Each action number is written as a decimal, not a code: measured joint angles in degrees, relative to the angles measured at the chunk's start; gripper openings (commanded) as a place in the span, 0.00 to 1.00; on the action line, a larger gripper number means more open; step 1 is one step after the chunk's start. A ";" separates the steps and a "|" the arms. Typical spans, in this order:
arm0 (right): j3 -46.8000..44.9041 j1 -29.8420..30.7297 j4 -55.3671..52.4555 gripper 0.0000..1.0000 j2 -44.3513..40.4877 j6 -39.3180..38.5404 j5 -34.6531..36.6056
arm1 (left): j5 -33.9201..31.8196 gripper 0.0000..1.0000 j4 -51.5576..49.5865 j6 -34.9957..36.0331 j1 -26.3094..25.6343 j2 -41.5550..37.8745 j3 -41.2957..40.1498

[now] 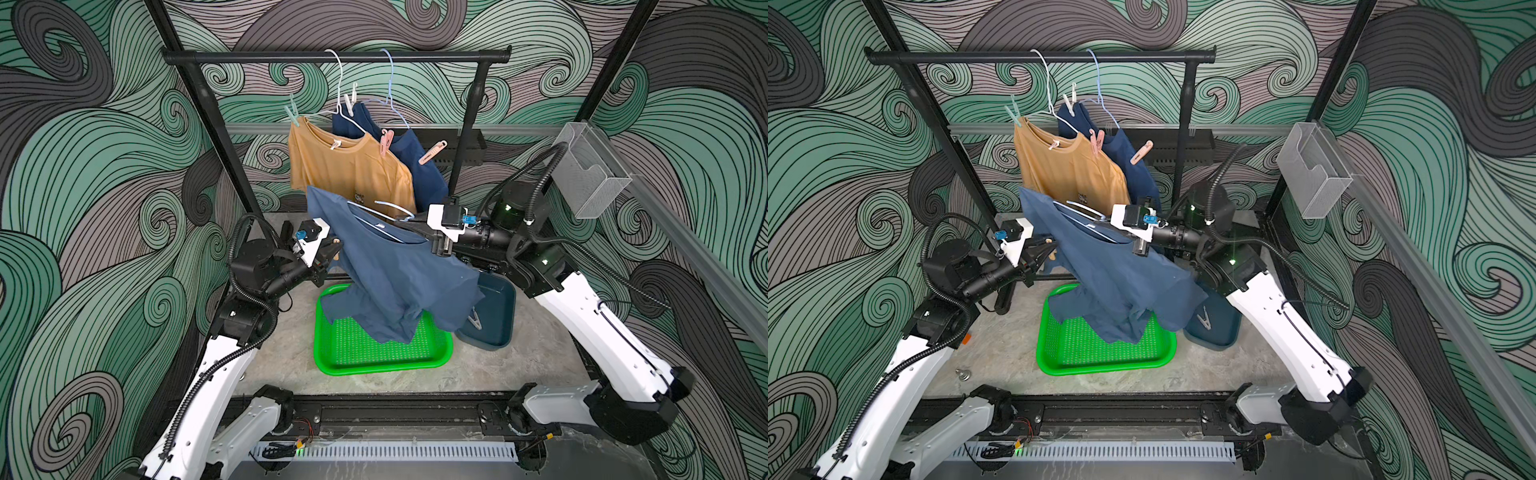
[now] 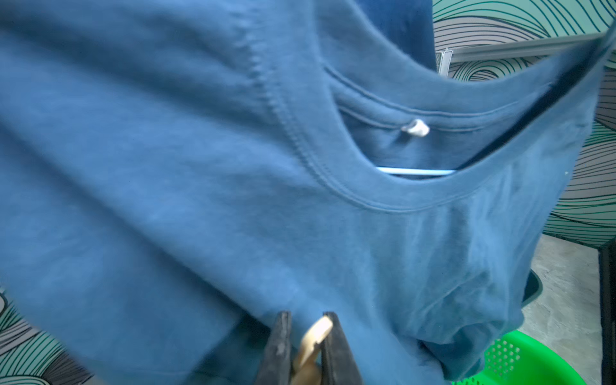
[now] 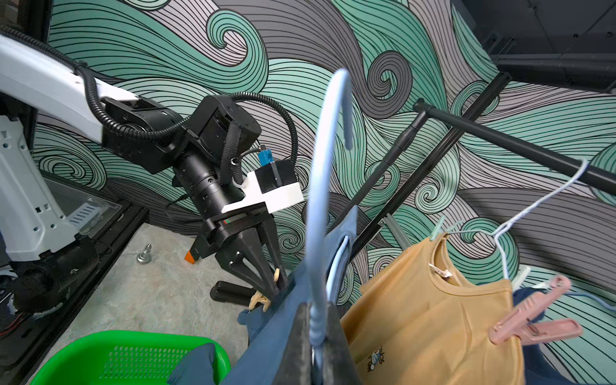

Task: Remove the clothespins securing t-shirts to the hanger
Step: Place the hanger in the basket.

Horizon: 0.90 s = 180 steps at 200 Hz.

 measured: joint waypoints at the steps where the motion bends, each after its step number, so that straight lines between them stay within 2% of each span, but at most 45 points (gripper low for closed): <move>1: -0.02 0.13 0.02 0.00 0.11 -0.02 0.09 | -0.02 0.00 -0.02 -0.07 0.00 -0.26 -0.20; 41: -4.44 2.32 4.20 0.00 2.16 1.09 3.08 | -0.04 0.00 -2.14 -0.52 0.00 -6.38 -4.68; 92: -13.70 2.54 10.47 0.00 2.56 4.48 5.95 | -0.09 0.00 -5.14 -0.48 0.00 -9.90 -4.72; 180: -36.22 4.61 14.01 0.00 -7.54 7.48 5.97 | -0.02 0.00 -7.45 -0.50 0.00 -9.94 -2.40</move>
